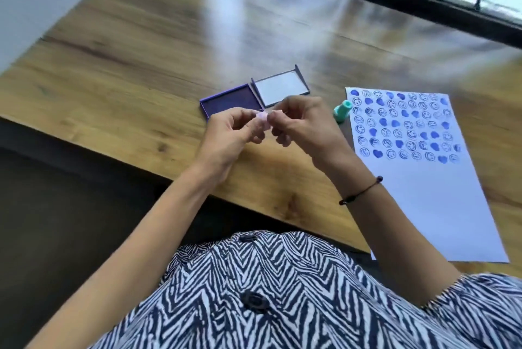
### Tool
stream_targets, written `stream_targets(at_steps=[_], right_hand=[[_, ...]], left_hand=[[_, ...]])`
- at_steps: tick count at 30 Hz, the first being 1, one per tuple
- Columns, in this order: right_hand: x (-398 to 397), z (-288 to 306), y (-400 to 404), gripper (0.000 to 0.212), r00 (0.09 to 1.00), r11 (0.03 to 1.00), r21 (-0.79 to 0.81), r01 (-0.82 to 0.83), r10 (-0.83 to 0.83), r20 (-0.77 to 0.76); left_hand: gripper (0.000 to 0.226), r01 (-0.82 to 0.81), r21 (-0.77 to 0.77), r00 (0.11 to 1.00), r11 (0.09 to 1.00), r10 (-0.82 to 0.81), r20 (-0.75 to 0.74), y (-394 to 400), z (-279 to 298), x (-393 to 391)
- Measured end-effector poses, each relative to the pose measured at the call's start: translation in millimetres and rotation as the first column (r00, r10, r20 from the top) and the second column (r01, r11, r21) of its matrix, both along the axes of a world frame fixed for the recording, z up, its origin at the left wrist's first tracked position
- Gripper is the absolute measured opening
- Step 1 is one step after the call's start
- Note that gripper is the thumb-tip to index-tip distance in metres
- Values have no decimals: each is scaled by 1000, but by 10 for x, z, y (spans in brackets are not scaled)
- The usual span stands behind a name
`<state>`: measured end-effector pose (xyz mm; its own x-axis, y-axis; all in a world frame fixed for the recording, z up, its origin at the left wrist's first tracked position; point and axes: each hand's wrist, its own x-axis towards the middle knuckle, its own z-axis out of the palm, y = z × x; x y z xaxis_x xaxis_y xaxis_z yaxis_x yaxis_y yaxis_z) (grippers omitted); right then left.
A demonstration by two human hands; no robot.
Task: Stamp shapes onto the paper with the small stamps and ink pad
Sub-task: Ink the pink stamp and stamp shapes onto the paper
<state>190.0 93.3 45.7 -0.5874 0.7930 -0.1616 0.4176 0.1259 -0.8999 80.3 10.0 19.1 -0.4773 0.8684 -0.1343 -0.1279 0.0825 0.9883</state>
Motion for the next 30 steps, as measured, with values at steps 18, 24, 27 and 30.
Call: stream_targets(at_steps=[18,24,27,30], right_hand=[[-926,-144,129,20,814,526,630,-571,268,515],[-925,-105,169,18,827,541,631,-556,281,488],[-891,-148,141,19,800,558,586,-588,295,523],[-923,-3,247,18,842,618,575,-536,340,420]], left_hand=[[6,-438,34,899,899,438,-6,-198,-313,-410],[12,-426,36,892,904,426,-151,-227,-426,-439],[12,-429,37,888,903,428,-170,-220,-432,-431],[14,-438,48,879,898,439,-185,-219,-422,-396]])
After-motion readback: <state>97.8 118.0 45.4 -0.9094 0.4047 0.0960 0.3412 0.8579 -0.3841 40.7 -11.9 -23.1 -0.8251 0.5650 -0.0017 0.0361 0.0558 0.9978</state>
